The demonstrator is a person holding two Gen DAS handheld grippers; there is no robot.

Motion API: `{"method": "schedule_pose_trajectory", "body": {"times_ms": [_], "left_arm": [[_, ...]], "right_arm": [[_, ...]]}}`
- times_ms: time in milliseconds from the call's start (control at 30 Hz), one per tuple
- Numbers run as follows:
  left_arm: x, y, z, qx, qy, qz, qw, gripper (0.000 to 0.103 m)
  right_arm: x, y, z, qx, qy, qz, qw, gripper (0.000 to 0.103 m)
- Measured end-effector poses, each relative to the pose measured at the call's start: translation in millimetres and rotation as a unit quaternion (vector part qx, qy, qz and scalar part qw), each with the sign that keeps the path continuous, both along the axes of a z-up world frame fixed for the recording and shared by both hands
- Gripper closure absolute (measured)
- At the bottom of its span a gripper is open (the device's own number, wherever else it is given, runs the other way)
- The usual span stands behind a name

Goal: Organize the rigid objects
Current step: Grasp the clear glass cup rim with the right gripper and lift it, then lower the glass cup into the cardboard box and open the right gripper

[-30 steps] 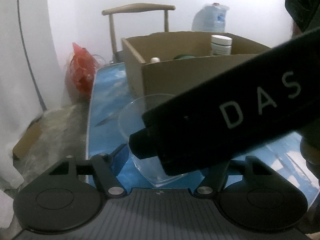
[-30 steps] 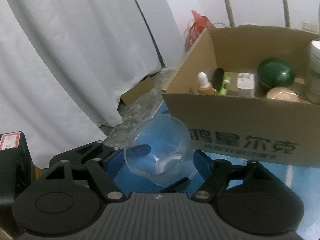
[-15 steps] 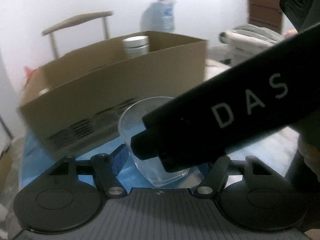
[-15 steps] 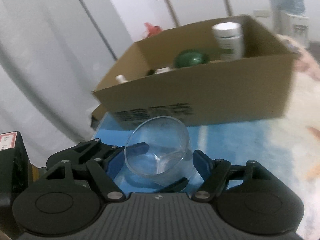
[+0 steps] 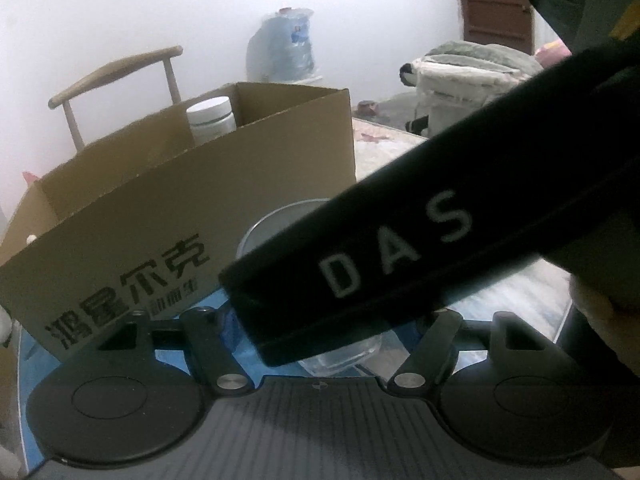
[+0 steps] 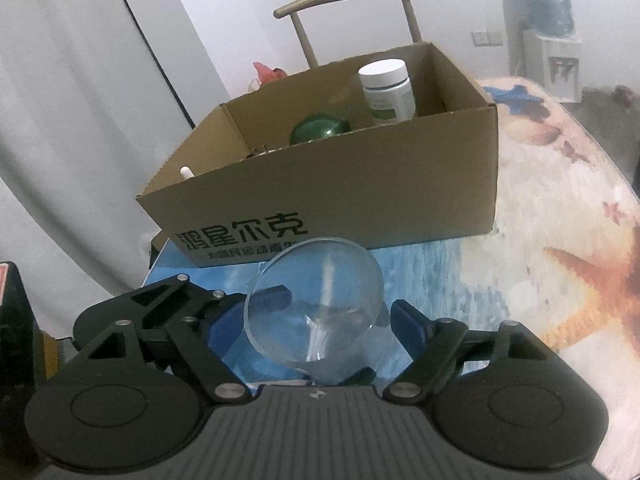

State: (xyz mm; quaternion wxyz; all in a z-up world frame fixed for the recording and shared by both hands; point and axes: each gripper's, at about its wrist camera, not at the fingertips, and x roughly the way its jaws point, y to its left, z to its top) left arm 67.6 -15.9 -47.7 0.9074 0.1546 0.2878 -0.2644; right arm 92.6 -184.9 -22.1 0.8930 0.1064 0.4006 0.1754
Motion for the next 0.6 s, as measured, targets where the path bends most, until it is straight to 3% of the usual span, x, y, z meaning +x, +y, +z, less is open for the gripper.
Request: {"method": "schedule_pose_trajectory", "body": {"times_ms": [67, 300, 600], "left_arm": [[1.4, -0.6, -1.3, 0.002, -0.002, -0.002, 1.0000, 0.024], [10.4, -2.3, -7.8, 0.003, 0.001, -0.006, 1.0000, 0.024], [10.3, -0.4, -8.0, -0.010, 0.002, -0.013, 0.9999, 0.031]], "right_arm": [[0.6, 1.4, 0.3, -0.002, -0.002, 0.000, 1.000, 0.020], [9.9, 3.9, -2.1, -0.003, 0.001, 0.001, 1.000, 0.020], [13.2, 3.7, -1.5, -0.004, 0.005, 0.000, 1.000, 0.020]]}}
